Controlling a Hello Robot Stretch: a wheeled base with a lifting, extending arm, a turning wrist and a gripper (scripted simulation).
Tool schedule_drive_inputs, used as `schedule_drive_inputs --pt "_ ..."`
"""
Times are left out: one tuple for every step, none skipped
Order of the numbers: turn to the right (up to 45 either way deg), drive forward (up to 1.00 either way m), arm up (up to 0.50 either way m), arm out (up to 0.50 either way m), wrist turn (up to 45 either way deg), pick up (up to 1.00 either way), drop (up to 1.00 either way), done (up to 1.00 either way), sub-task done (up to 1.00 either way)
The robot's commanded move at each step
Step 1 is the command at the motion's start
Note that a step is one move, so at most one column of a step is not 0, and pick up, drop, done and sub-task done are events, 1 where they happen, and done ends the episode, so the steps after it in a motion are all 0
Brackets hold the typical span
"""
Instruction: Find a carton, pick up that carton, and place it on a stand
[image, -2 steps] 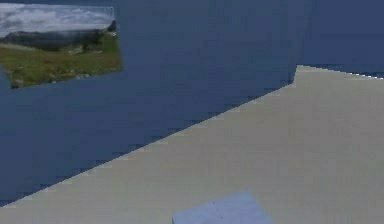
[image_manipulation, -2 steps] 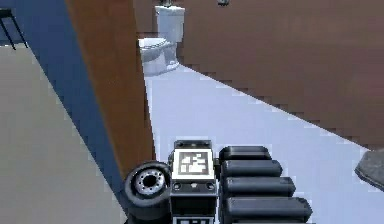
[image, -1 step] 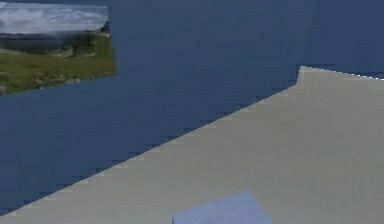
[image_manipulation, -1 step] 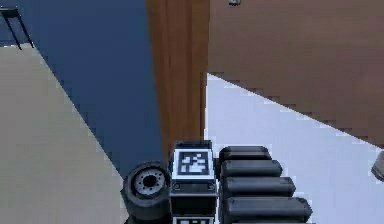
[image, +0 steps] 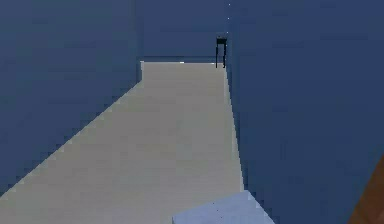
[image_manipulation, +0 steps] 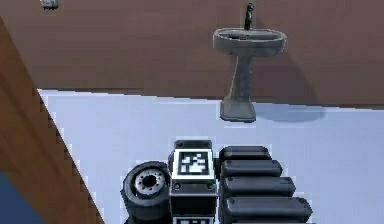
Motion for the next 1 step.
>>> schedule_drive_inputs --pt "0.0 1.0 0.0 0.0 0.0 0.0 0.0 0.0 0.0"
